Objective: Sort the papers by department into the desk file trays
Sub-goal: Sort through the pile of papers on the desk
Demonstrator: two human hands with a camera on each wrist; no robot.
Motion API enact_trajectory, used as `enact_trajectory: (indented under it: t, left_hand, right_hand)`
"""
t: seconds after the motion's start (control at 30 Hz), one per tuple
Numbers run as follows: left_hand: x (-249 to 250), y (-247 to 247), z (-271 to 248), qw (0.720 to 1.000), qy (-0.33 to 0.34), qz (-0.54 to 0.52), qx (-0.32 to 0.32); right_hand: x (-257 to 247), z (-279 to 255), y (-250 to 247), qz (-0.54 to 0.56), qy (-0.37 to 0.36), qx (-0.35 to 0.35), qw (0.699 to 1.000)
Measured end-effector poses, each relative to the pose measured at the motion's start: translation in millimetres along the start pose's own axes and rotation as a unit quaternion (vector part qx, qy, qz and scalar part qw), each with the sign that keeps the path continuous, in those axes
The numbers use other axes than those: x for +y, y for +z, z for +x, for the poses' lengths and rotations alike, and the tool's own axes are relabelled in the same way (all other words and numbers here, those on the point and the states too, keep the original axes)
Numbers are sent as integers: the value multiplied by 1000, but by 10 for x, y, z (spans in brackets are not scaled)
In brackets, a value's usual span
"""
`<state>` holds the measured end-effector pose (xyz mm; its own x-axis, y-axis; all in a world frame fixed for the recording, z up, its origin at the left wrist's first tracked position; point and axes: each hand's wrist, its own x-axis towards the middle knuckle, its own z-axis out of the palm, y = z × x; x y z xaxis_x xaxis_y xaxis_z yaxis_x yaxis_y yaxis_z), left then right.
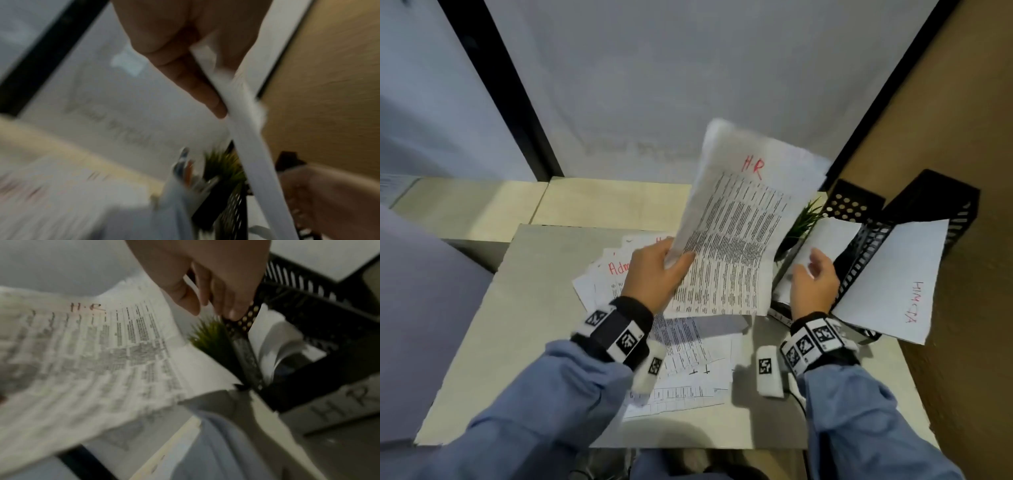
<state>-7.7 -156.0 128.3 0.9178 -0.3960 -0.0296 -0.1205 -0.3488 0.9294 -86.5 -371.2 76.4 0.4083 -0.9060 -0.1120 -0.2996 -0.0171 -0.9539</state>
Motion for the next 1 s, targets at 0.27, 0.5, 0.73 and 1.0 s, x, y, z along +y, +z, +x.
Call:
enact_trajectory:
  t: [0.27, 0.5, 0.73, 1.0]
  left_hand:
    - [731, 300, 476, 980, 98, 157, -70]
    - [967, 761, 690, 944, 129, 281, -113]
    - [979, 1411, 973, 930, 127, 312, -149]
    - [711, 1951, 1164, 927, 45, 304, -216]
  right_hand:
    - [292, 547, -87, -46, 286, -51, 956]
    - [236, 646, -195, -84, 146, -37, 985]
    - [-267, 654, -348, -171, -62, -36, 983]
    - [-472, 634, -286, -310, -62, -125, 940]
